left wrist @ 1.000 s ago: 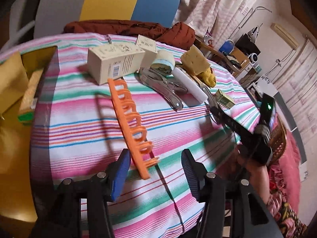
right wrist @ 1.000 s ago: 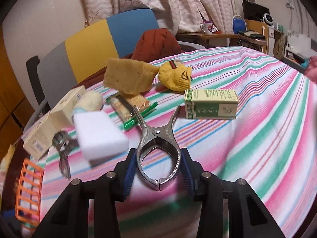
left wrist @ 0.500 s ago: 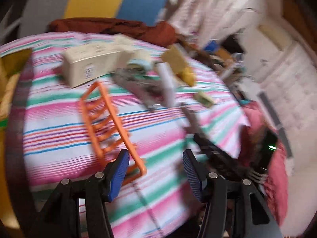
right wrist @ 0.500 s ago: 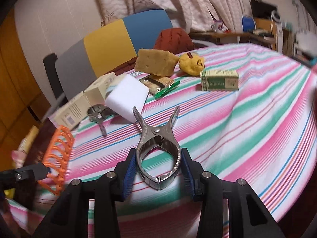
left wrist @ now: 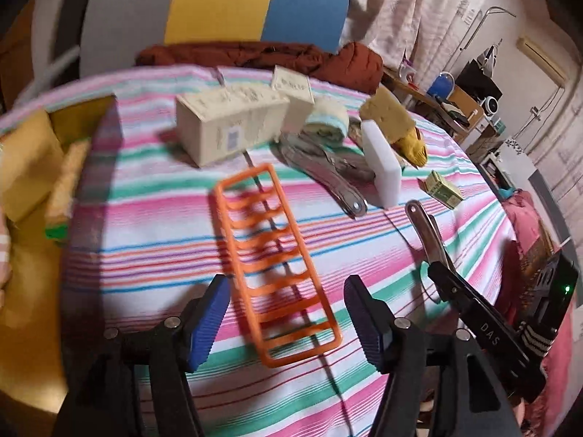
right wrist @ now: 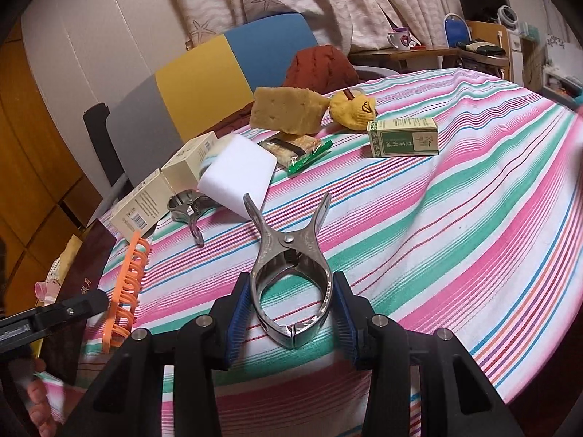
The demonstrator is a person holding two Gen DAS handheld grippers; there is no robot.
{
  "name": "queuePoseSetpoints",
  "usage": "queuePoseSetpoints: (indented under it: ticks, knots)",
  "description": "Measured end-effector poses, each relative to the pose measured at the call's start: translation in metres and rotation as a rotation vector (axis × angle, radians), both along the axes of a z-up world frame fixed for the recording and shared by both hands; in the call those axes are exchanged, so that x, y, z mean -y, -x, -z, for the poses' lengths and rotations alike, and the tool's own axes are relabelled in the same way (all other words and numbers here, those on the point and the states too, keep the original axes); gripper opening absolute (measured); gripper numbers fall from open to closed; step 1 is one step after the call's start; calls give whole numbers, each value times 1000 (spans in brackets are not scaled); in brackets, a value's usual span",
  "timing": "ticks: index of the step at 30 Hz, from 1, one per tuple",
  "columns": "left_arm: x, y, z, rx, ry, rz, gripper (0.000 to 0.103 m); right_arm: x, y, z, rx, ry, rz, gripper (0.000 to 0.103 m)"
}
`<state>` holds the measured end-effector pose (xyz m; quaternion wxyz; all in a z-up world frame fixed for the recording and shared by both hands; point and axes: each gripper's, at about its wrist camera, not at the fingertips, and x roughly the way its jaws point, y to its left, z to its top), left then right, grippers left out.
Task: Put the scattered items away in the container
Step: 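Carry the orange rack and metal clip over the gold tray with both grippers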
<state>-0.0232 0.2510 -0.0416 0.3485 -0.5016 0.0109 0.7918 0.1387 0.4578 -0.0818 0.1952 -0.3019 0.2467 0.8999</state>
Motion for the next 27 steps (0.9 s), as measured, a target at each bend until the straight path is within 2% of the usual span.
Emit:
queuePoseSetpoints:
  ticks: [2,6,7,10,18,27]
  knots:
    - [-2,4,6,46,-11,-6,66,0,0,0,0,1,1,44]
    - [-1,9,10,67,-71,-29,63,0,0,0,3,1,-6,44]
    - [-1,9,11,70,-79,-35,60,0,0,0,5,1,-8,44]
    - [-3,8,13,67,-73,-48,54,-2,2,-1,16,10,-12,44]
    - [-1,0,12,61,-75,-21,52,1,0,-6,2,80,-25,44]
    - [7,-17,-4,-29,-51,24,52,28,5,-21,-27,104,-108,44]
